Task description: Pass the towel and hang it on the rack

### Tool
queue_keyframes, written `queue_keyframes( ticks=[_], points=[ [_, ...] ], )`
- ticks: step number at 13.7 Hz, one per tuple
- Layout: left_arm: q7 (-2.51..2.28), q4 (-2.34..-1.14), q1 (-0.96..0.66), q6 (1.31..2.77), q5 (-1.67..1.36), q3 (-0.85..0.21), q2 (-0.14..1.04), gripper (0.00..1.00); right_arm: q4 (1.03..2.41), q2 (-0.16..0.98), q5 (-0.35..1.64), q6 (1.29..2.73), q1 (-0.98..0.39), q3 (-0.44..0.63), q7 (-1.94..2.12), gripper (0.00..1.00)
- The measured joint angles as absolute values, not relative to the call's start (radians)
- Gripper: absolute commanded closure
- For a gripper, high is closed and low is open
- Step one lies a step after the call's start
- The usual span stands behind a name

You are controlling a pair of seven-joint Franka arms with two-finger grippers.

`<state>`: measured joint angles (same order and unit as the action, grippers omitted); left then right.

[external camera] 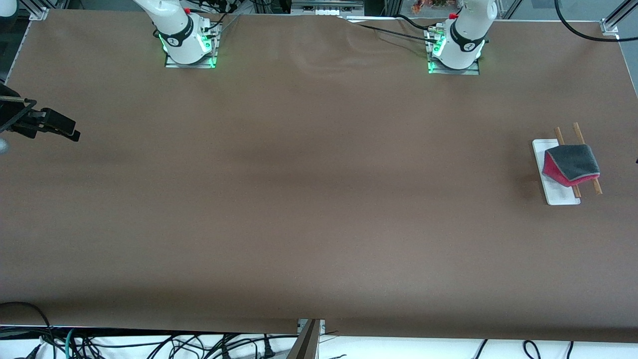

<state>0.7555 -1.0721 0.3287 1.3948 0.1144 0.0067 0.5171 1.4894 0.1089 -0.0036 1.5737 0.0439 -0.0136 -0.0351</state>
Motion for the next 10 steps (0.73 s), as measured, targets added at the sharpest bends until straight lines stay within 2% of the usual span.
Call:
queue_keyframes(
  ticks=[4, 10],
  points=[
    [0.618, -1.075, 0.28, 1.346, 0.09, -0.013, 0.484, 0.0, 1.489, 0.11, -0.01, 1.576, 0.045, -0.013, -0.035, 0.0],
    [0.325, -1.141, 0.274, 1.288, 0.089, -0.13, 0.428, 0.0, 1.489, 0.11, -0.039, 1.578, 0.041, -0.016, -0.035, 0.0]
  ],
)
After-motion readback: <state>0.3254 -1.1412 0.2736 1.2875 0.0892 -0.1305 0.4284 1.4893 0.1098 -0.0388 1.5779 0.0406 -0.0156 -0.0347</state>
